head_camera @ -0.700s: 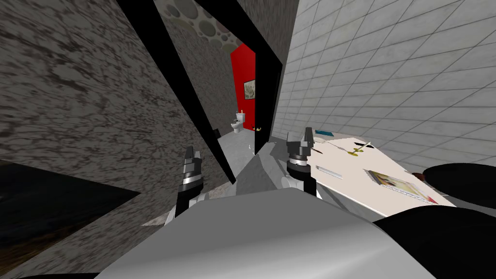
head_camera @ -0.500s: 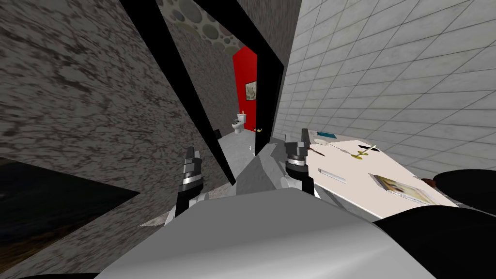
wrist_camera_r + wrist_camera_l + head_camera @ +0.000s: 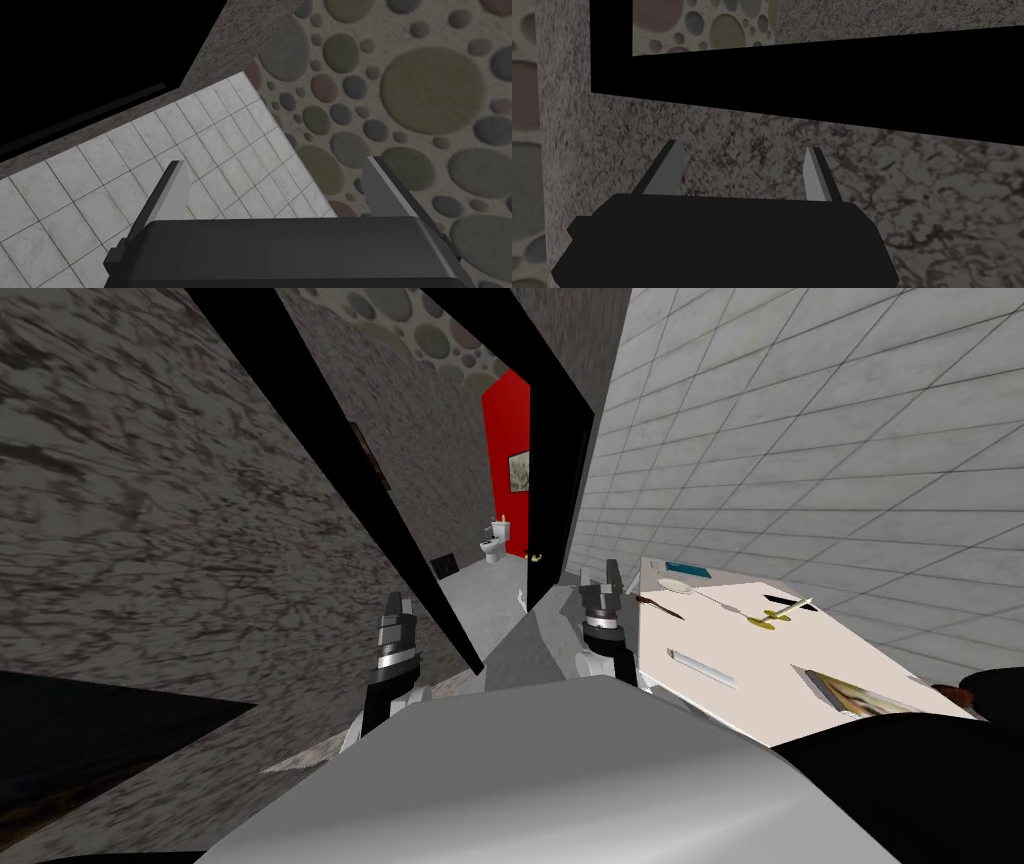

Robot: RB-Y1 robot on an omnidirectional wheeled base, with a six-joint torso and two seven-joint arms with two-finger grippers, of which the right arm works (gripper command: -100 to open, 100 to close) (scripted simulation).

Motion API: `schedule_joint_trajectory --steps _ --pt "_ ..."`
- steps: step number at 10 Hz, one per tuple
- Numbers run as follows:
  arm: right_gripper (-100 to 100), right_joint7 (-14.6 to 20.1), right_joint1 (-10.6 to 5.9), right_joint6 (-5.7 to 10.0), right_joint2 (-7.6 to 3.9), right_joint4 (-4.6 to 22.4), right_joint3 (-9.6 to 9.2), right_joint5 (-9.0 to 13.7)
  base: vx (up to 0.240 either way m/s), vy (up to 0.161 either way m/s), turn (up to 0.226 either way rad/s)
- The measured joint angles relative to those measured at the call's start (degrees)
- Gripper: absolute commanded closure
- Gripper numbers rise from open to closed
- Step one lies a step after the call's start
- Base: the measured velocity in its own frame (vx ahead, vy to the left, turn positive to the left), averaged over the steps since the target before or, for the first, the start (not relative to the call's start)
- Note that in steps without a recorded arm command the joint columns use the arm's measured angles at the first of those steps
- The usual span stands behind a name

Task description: Push the door open

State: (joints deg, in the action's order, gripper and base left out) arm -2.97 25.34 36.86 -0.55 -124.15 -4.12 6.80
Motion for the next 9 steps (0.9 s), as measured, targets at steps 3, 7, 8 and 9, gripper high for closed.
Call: schedule_joint_trajectory --steps 3,7,8,9 --pt "-100 0.12 -1.22 0.65 -1.1 3.71 -0.23 0.04 0.091 -0.088 0.075" --pt "-100 0.09 -3.42 0.87 -2.08 8.61 -0.6 -0.01 0.102 -0.094 0.088" --pt "-100 0.05 -4.01 0.8 -2.3 9.95 -0.78 -0.05 0.105 -0.137 0.075" --pt "-100 0.05 -4.28 1.01 -2.52 11.18 -0.99 -0.09 0.096 -0.121 0.068"
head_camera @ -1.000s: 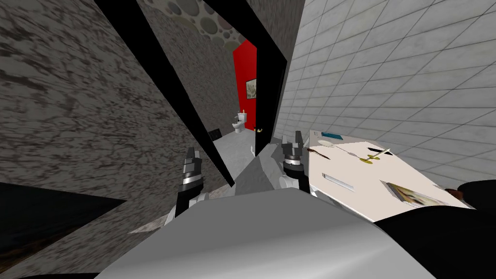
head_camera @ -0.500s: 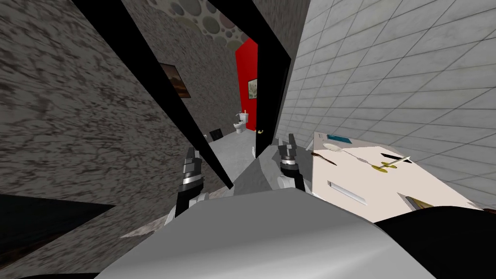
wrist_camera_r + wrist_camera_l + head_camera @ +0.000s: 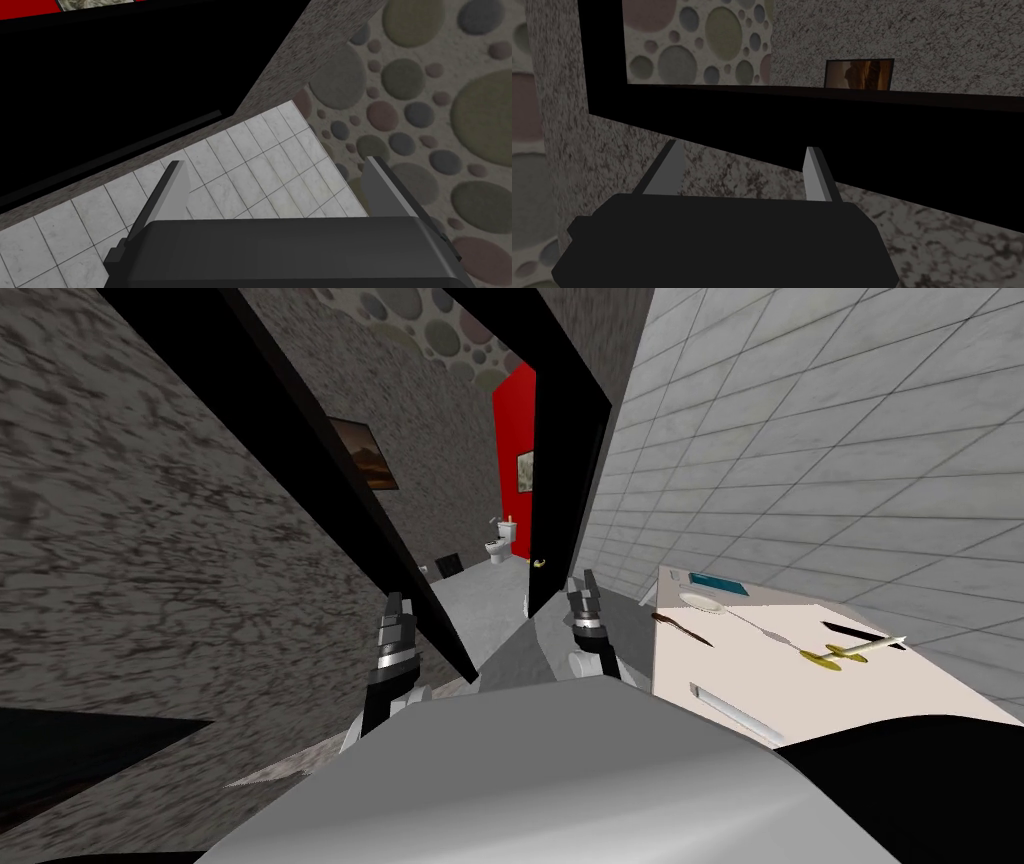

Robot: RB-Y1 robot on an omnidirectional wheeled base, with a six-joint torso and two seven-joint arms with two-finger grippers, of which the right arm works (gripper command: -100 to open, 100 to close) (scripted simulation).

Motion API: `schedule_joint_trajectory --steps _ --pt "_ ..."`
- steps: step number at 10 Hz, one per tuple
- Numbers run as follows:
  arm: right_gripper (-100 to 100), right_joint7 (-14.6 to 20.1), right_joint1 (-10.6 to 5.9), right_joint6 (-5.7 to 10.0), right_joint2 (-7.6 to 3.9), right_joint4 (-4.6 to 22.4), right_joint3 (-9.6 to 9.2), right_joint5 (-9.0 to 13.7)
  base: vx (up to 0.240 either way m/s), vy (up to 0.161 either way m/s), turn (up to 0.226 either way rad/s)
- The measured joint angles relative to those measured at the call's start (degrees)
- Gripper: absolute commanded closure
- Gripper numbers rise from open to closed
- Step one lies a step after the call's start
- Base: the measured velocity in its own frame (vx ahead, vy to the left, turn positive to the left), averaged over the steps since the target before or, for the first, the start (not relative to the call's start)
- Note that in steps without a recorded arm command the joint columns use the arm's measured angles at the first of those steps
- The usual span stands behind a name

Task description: Push the door open

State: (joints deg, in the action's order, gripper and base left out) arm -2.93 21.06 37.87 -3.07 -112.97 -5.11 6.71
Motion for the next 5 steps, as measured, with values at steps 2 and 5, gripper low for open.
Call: schedule_joint_trajectory --steps 2,5 --pt "-100 0.14 -1.13 0.24 -0.56 2.62 0.0 0.08 0.087 -0.096 0.076" --pt "-100 -0.05 -2.97 0.55 -0.84 6.67 -0.47 -0.07 0.073 -0.111 0.09"
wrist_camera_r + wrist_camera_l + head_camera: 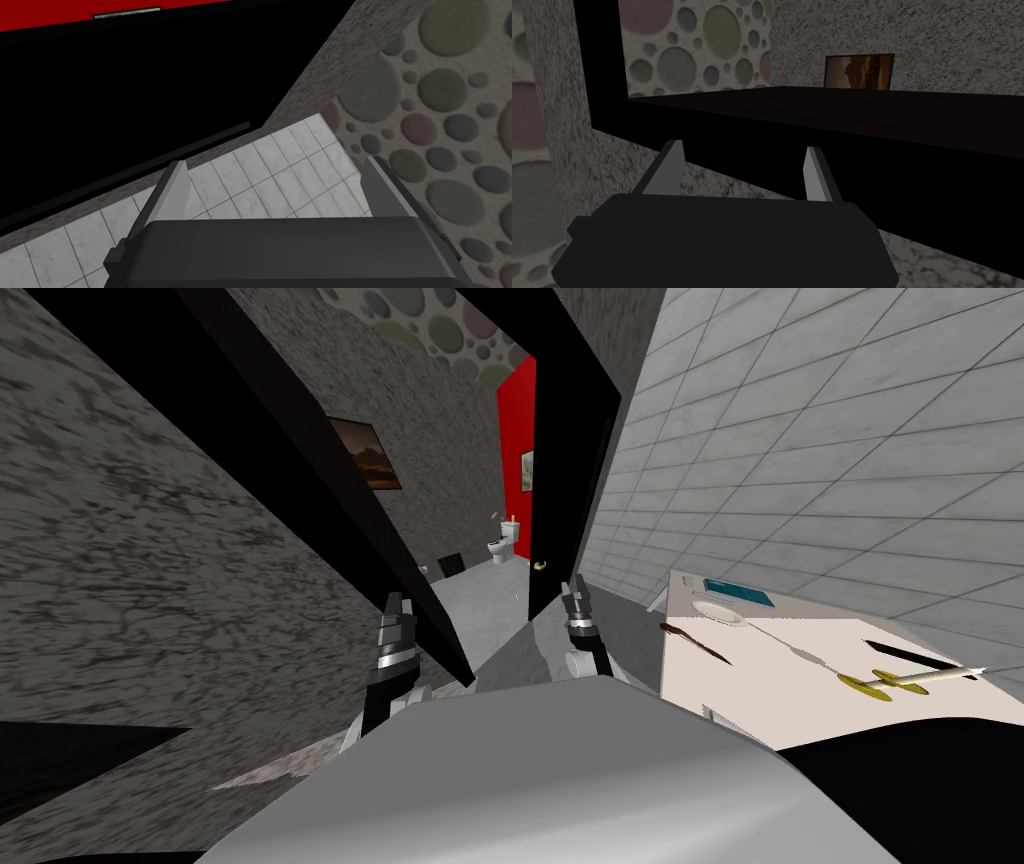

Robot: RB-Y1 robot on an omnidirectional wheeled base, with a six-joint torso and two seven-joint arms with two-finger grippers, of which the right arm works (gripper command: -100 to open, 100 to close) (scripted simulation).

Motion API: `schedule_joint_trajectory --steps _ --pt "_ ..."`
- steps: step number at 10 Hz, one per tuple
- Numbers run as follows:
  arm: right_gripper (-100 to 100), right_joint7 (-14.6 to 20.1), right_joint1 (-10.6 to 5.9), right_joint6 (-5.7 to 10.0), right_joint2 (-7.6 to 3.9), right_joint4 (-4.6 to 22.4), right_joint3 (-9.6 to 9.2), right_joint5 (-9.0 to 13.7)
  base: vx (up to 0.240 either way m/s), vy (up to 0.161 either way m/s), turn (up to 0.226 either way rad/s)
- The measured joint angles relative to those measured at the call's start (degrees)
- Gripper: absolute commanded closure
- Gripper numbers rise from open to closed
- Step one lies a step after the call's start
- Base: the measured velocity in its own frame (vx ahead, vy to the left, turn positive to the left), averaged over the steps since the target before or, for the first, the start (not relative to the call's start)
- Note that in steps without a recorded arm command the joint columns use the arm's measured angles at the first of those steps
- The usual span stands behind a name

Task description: Push the door open

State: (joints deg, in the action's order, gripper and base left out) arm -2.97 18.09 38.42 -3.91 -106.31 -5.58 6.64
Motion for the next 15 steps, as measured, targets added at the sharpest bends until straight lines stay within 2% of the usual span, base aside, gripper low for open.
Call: schedule_joint_trajectory --steps 6,8,10,15 --pt "-100 0.03 -3.37 1.03 -0.82 8.74 -0.73 -0.1 0.08 -0.112 0.083" --pt "-100 -0.05 -3.92 1.21 -0.92 10.89 -1.21 -0.22 0.084 -0.12 0.094" --pt "-100 -0.01 -5.34 1.21 -1.21 13.77 -1.3 -0.16 0.075 -0.107 0.096" --pt "-100 0.11 -8.22 2.39 -1.53 21.58 -1.97 -0.25 0.073 -0.122 0.091"
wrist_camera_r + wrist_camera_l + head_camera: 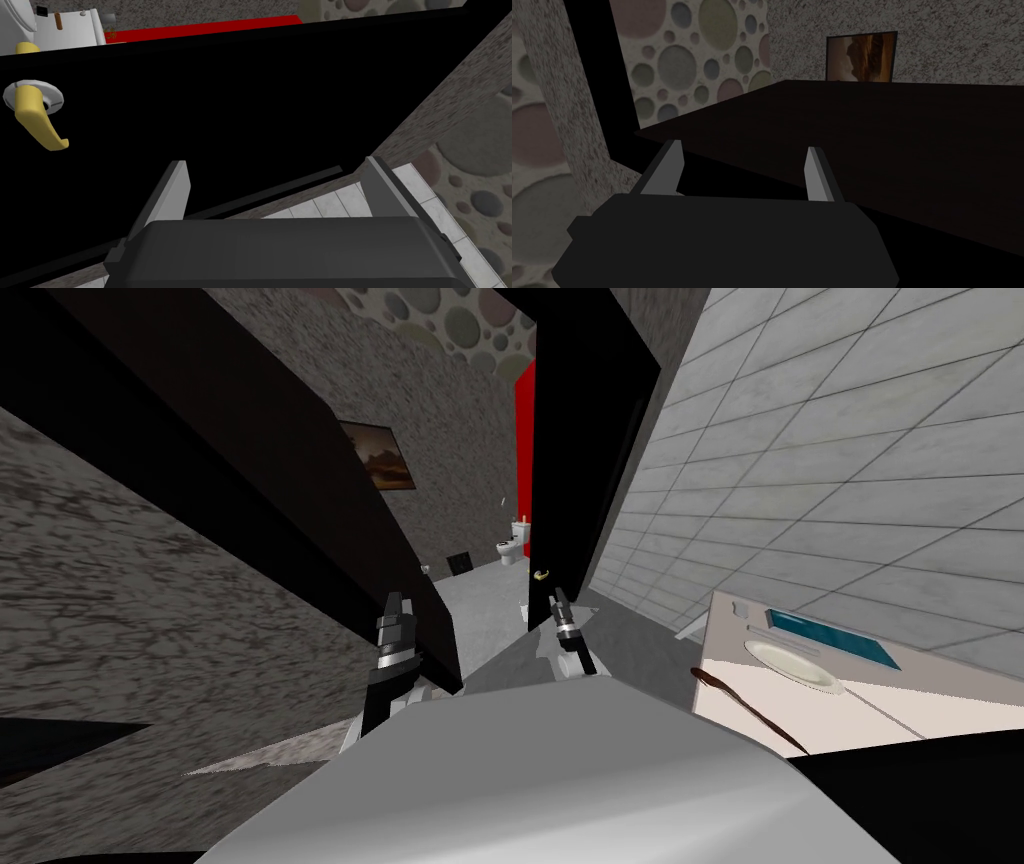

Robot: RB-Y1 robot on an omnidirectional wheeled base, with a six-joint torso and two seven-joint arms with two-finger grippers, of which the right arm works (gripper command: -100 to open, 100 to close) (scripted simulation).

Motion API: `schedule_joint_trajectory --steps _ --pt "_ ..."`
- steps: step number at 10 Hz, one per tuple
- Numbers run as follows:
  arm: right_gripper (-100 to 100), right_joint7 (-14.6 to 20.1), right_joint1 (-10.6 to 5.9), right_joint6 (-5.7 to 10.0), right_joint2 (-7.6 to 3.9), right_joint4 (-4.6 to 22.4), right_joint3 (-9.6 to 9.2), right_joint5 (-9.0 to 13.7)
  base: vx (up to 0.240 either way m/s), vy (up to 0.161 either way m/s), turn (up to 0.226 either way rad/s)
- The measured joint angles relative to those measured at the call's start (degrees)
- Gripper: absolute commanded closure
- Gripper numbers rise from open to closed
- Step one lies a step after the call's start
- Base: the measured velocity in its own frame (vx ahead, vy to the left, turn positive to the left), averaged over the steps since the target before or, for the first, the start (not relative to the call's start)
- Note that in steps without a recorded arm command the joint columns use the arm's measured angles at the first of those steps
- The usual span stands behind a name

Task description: Push the door open

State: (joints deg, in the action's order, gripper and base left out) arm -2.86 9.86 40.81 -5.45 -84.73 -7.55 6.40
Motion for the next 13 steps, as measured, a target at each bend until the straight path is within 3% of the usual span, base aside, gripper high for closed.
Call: schedule_joint_trajectory --steps 10,13 --pt "-100 -0.14 -5.51 1.06 0.52 14.11 -1.46 -0.25 0.057 -0.124 0.091" --pt "-100 -0.22 -7.18 1.56 0.85 18.43 -1.86 -0.33 0.023 -0.027 -0.022"
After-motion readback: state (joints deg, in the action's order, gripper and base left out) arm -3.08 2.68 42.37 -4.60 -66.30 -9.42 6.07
